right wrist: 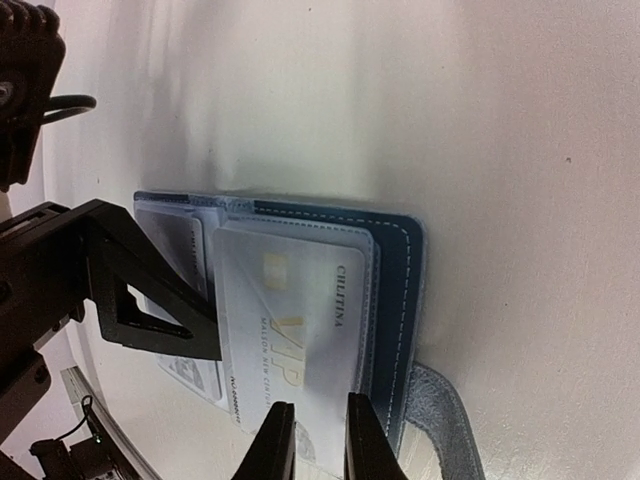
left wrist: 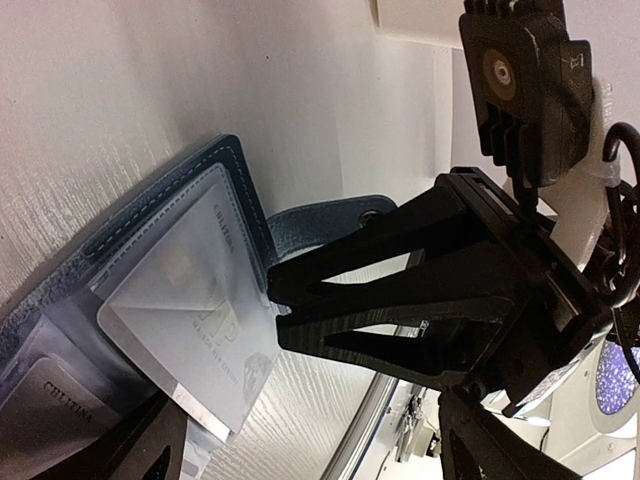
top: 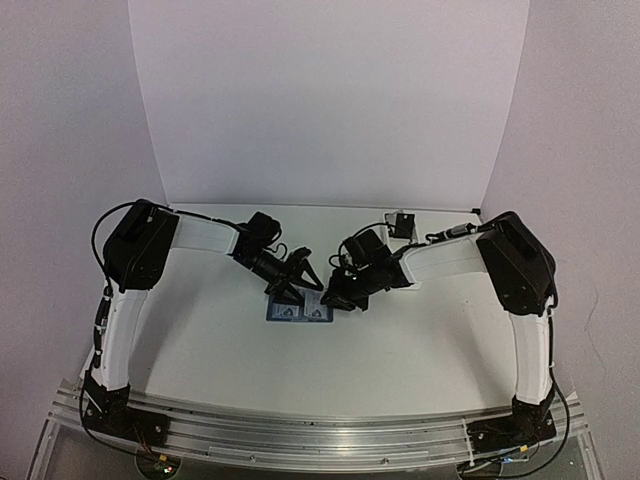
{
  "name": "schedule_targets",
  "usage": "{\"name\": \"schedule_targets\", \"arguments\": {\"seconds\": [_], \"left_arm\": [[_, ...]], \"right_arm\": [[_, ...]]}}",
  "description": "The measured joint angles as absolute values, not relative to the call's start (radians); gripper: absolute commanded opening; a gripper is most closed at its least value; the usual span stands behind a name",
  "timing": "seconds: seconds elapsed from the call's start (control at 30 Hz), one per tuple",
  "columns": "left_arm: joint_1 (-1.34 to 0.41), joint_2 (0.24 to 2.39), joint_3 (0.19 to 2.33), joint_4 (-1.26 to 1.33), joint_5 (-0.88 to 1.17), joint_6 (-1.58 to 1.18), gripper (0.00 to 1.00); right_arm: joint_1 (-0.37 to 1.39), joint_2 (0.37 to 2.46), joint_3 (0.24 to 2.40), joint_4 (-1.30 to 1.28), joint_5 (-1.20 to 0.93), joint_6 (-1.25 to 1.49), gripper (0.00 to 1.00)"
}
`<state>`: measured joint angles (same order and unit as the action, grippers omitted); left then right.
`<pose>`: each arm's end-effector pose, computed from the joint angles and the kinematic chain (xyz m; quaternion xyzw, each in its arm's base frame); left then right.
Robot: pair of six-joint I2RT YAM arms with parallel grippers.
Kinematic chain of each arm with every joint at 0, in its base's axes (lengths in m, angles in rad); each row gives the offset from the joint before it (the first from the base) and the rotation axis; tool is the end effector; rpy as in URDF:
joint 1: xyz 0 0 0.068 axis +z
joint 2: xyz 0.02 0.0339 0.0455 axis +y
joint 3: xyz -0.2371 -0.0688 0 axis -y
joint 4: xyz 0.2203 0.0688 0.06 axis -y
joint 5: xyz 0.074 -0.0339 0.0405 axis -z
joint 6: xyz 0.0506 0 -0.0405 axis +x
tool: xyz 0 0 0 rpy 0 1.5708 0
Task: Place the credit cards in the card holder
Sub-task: Insert the credit card into the card holder.
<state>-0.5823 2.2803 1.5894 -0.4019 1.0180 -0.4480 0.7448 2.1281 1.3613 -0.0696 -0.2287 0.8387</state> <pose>0.3344 -0.2717 0.1099 -0.1720 -0.8388 0.5139 0.0534 0.3071 0.2987 0.1136 0.0026 0.9281 0.3286 0.1748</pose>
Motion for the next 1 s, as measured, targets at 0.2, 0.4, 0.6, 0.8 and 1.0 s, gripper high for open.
{"name": "schedule_targets", "arguments": {"seconds": [0.2, 0.4, 0.6, 0.8, 1.0], "left_arm": [[-0.583, 2.280, 1.606, -0.452, 1.015, -0.414, 0.92], [-0.583, 2.271, 1.699, -0.595, 0.972, -0.310, 0.99], [-0.583, 2.243, 1.702, -0.666, 0.946, -0.249, 0.99], [-0.574, 2.237, 1.699, -0.688, 0.889, -0.236, 0.91], [-0.516, 2.165, 1.630, -0.687, 0.804, -0.234, 0.84]], "right_arm": [[0.745, 2.114, 1.340, -0.053, -0.231, 0.850, 0.17], [0.745, 2.013, 1.302, -0.076, -0.148, 0.839, 0.28], [0.745, 1.961, 1.304, -0.112, -0.071, 0.815, 0.45], [0.744, 1.984, 1.336, -0.203, -0.028, 0.795, 0.42], [0.744, 2.089, 1.407, -0.225, -0.030, 0.758, 0.33]]}}
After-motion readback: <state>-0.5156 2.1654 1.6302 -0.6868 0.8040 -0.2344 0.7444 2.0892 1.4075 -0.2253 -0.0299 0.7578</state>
